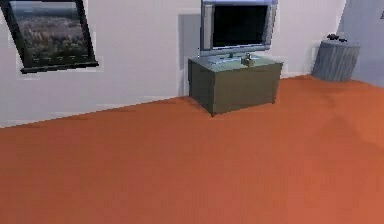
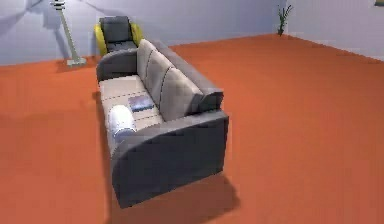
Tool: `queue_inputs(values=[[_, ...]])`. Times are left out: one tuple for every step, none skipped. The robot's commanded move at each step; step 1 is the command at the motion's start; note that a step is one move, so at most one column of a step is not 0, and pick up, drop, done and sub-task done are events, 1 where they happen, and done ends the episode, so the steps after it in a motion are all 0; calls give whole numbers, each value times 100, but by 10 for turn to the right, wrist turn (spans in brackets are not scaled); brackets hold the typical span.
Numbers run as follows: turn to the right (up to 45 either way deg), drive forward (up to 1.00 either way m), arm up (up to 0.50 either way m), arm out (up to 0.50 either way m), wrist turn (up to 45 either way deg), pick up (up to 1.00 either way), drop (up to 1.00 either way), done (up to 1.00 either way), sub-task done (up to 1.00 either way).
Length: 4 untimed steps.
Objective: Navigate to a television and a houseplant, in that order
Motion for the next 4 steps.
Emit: queue_inputs(values=[[0,100,0,0,0,0,0,0,0],[-30,0,0,0,0,0,0,0,0],[0,100,0,0,0,0,0,0,0],[-150,0,0,0,0,0,0,0,0]])
